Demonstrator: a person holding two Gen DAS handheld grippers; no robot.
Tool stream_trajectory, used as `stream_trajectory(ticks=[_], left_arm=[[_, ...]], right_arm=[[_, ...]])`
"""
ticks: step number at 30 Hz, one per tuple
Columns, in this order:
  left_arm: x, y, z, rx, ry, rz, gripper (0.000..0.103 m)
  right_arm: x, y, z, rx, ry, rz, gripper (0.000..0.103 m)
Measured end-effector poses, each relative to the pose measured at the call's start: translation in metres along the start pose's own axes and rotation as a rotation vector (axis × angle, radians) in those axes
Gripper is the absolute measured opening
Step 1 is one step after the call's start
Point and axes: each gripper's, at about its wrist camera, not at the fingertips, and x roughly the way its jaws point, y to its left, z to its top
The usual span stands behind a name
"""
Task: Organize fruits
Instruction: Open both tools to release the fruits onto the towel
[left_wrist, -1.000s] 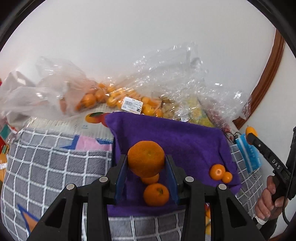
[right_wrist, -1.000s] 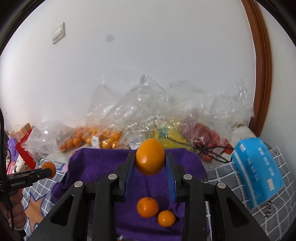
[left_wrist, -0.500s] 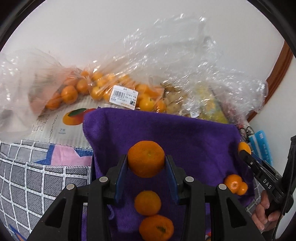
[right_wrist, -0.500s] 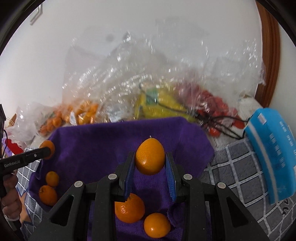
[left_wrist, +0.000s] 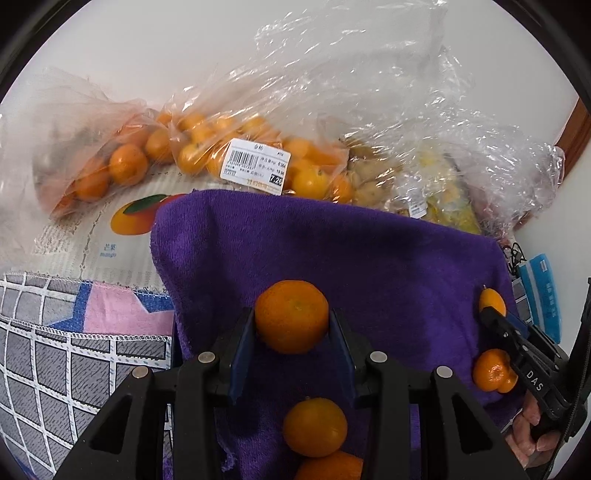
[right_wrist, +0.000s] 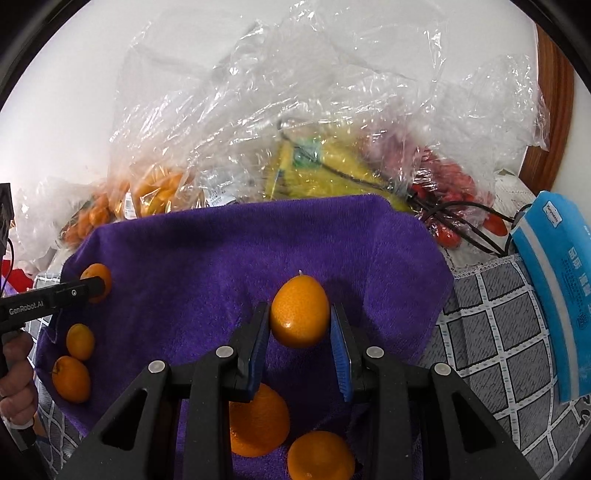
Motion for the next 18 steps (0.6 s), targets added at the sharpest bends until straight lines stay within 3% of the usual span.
stream_trajectory(ticks=[10, 18], left_arm=[[0.005, -0.003, 0.003, 0.013, 0.015, 0.005, 0.040], [-0.040, -0.007, -0.001, 0.037, -0.058, 0.009, 0.048]], right_arm=[[-0.006, -0.001, 0.002, 0.015, 0.001, 0.014, 0.037], [-0.050, 0.009, 0.006, 0.014, -0.080, -0.006, 0.048]])
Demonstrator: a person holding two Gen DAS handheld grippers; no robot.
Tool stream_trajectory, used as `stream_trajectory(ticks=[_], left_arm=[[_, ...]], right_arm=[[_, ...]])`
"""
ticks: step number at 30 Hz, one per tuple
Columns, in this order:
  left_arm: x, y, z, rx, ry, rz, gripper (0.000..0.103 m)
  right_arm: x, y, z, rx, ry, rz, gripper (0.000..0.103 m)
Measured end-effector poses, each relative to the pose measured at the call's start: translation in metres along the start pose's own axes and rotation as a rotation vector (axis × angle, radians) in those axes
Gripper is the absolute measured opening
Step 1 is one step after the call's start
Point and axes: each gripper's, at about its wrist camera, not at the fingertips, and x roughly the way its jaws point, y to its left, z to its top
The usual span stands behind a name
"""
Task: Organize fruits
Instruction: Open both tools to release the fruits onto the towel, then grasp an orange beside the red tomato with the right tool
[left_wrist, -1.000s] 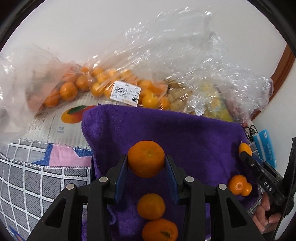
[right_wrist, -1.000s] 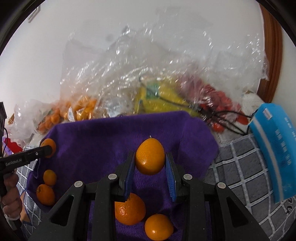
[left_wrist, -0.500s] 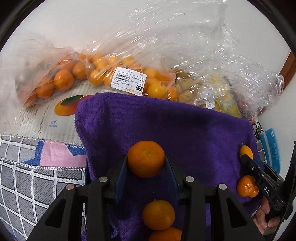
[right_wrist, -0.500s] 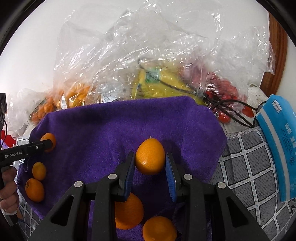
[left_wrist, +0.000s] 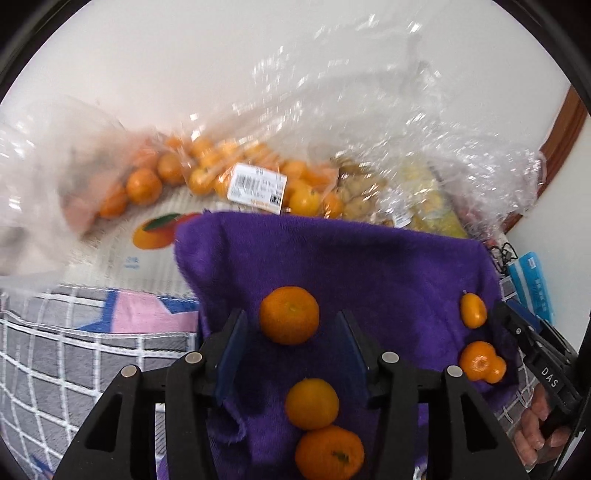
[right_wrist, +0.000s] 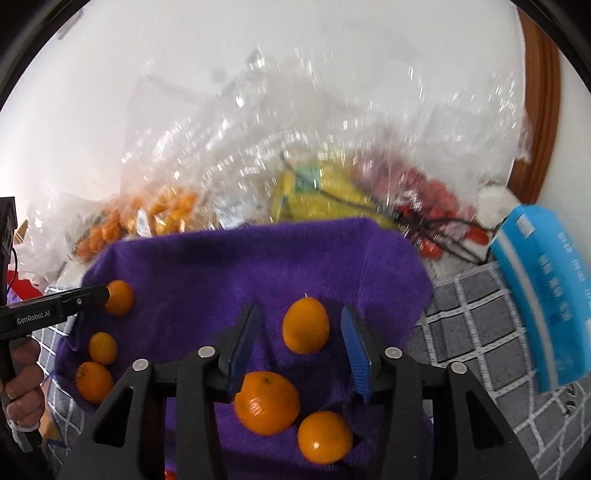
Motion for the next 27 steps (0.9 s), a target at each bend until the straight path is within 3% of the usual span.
stream_trajectory(ticks=[7, 12, 22, 27], left_arm=[[-0.050, 0.008, -0.015, -0.021, -0.073, -0.021, 0.049], [-0.074, 0.008, -0.042, -0.028, -0.094, -0.014, 0.049], [-0.100, 0.018, -0.103, -0.036, -0.087, -0.049, 0.049], [-0.100, 0.036, -0.131, -0.055, -0.054, -0.062, 0.049]], right_arm=[[-0.049, 0.028, -0.013, -0.109, -0.051, -0.053, 0.048], [-0.077, 0.039, -0.042, -0.140, -0.073, -0.084, 0.047], [-0.077, 0.056, -0.108, -0.134, 0.066, 0.037, 0.039], [-0.066, 0.062, -0.120, -0.113, 0.094, 0.056, 0.036]])
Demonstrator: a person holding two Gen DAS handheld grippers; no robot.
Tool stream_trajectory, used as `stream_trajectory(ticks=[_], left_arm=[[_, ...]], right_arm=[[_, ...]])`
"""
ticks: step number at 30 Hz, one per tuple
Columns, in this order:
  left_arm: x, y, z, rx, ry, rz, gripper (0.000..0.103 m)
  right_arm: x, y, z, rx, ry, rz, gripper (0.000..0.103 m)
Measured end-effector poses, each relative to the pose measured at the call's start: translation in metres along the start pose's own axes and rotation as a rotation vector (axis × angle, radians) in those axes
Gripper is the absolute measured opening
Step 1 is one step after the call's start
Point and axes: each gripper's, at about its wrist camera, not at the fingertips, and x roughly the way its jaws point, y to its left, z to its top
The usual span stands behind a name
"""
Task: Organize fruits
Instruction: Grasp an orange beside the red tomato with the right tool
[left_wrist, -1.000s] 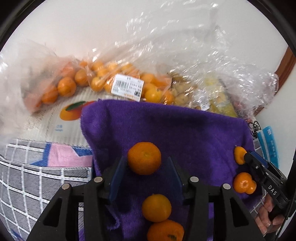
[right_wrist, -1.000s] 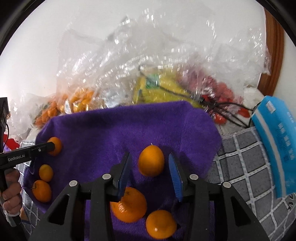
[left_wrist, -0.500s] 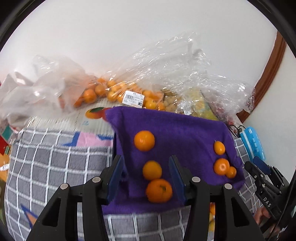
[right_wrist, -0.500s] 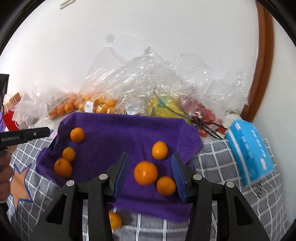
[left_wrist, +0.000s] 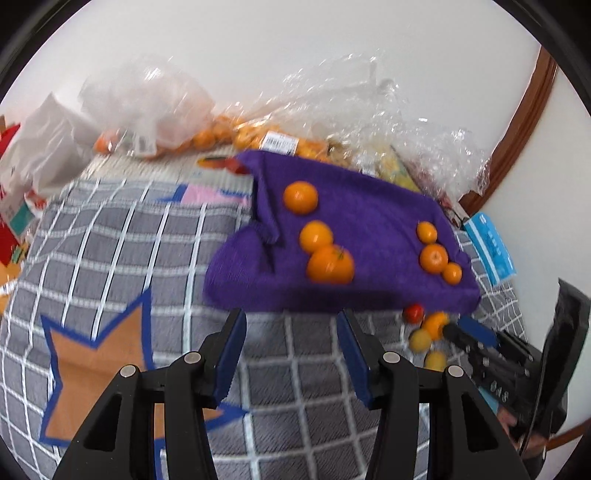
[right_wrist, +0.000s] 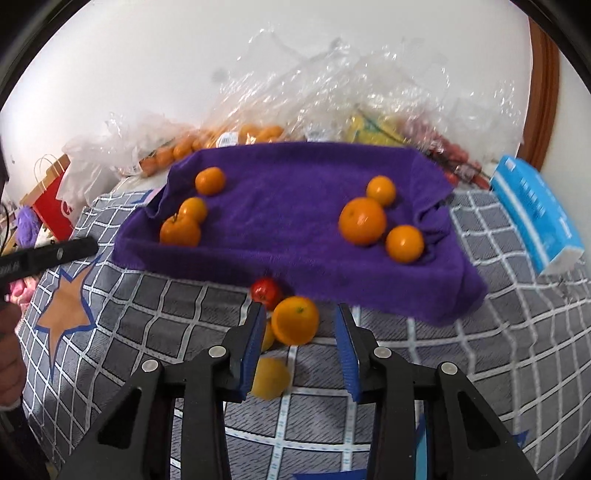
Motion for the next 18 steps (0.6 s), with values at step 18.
stream_trajectory(ticks=[18], left_arm=[[-0.008, 0.025, -0.026, -0.026, 0.004, -0.046, 0.049]], right_arm=[[0.016, -0.006, 0.007, 0.065, 0.023, -0.006, 0.031]])
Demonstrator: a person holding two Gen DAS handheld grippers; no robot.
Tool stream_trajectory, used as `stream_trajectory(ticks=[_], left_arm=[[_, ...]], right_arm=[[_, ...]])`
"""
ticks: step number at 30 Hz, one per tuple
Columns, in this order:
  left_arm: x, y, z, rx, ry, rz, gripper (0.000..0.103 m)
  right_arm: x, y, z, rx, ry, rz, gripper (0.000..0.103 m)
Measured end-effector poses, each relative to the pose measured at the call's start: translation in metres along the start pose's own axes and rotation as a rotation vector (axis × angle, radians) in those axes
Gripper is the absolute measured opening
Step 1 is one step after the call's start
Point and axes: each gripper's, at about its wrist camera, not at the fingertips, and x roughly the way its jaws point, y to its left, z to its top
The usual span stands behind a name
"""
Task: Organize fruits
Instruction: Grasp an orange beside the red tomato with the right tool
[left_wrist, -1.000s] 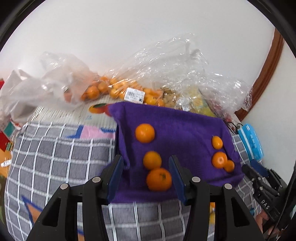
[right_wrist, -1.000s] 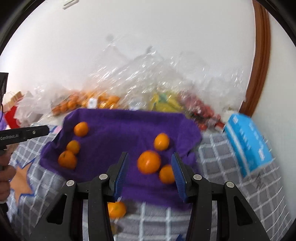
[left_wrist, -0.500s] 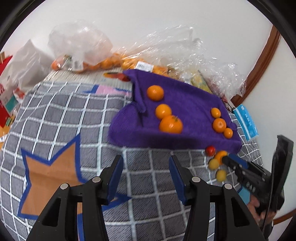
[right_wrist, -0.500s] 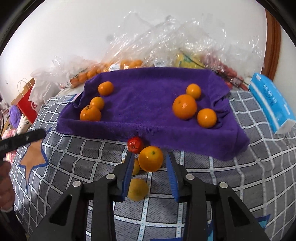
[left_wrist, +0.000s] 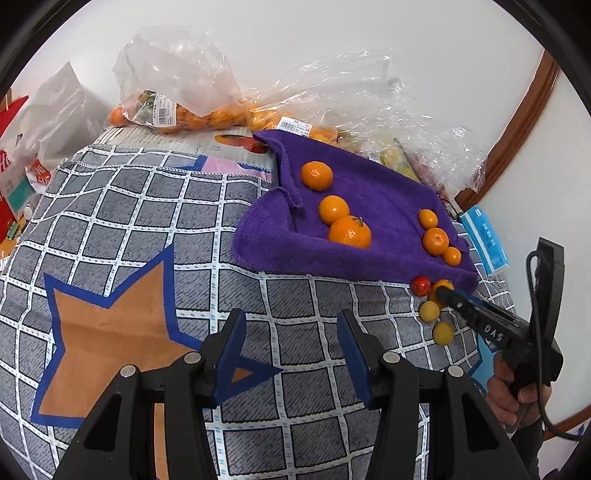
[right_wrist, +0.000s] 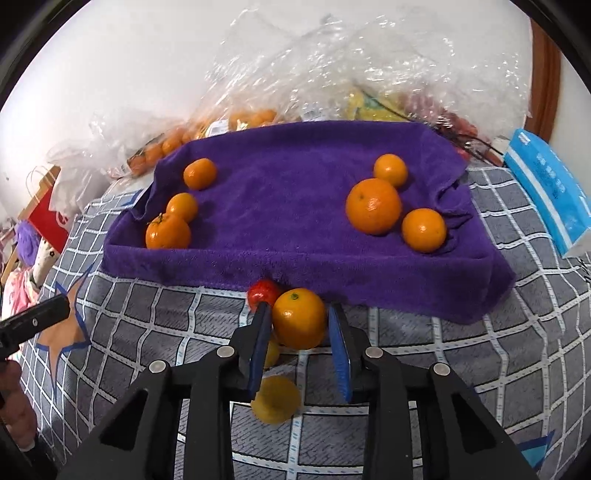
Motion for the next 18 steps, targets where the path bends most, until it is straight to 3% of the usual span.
stream_trajectory(ticks=[3, 6, 11, 18], left_arm=[[0.000, -0.005, -0.004, 0.009, 0.003, 0.004, 0.049], [0.002, -0.014, -0.010, 0.022, 0.011, 0.007, 0.049], [0.009, -0.026, -0.020, 0.032, 0.036, 0.005, 0.049], [0.011, -0.038, -0.032, 0.052, 0.060, 0.042, 0.049]], right_arm=[[-0.022, -0.012, -0.003, 0.012, -0.047, -0.030, 0.031], [-0.035, -0.028, -0.014, 0.017, -0.024, -0.052, 0.031], [-0.031, -0.046, -0.039, 0.009, 0.021, -0.061, 0.031], [-0.020, -0.049, -0.041, 0.012, -0.016, -0.037, 0.033]])
